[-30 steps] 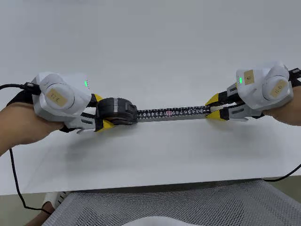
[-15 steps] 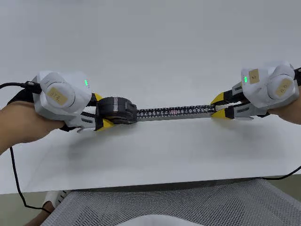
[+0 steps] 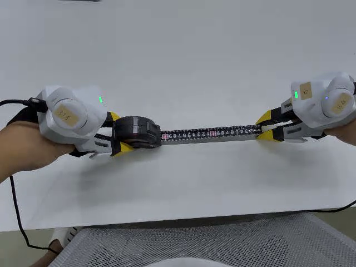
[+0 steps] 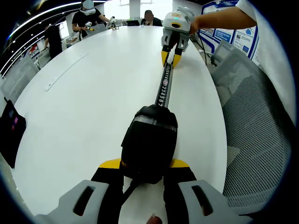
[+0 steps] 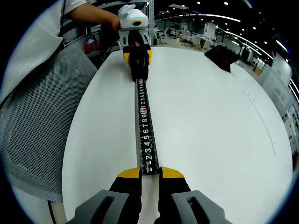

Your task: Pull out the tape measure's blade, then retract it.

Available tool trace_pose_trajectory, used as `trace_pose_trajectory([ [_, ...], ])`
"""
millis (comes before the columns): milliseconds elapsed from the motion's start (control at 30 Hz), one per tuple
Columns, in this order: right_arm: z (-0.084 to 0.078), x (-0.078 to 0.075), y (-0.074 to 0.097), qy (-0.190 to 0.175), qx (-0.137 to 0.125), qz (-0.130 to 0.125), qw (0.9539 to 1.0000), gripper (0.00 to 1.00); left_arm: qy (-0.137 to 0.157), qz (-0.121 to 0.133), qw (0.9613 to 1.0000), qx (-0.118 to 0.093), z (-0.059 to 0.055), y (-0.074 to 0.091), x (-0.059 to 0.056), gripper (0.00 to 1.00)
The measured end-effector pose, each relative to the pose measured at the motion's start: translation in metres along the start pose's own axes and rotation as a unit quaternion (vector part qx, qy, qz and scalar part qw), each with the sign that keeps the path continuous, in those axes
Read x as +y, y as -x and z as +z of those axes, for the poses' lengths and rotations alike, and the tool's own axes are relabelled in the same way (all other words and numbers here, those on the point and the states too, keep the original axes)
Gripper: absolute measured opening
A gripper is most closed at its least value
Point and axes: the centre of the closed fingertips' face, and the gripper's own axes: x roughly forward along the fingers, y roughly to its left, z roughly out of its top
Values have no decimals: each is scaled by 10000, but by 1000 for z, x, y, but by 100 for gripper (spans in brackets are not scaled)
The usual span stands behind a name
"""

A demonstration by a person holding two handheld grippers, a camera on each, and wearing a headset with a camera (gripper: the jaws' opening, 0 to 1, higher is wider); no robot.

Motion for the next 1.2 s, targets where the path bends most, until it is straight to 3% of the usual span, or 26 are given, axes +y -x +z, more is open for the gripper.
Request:
trace_pose_trajectory([
  [433, -18, -1, 11, -108, 185, -61, 9998, 9, -14, 7, 10000, -5, 0, -1, 0, 27],
  [1200, -15, -1, 10, -244, 280, -86, 9993, 11, 87, 104, 9999, 60, 1, -1, 0, 28],
])
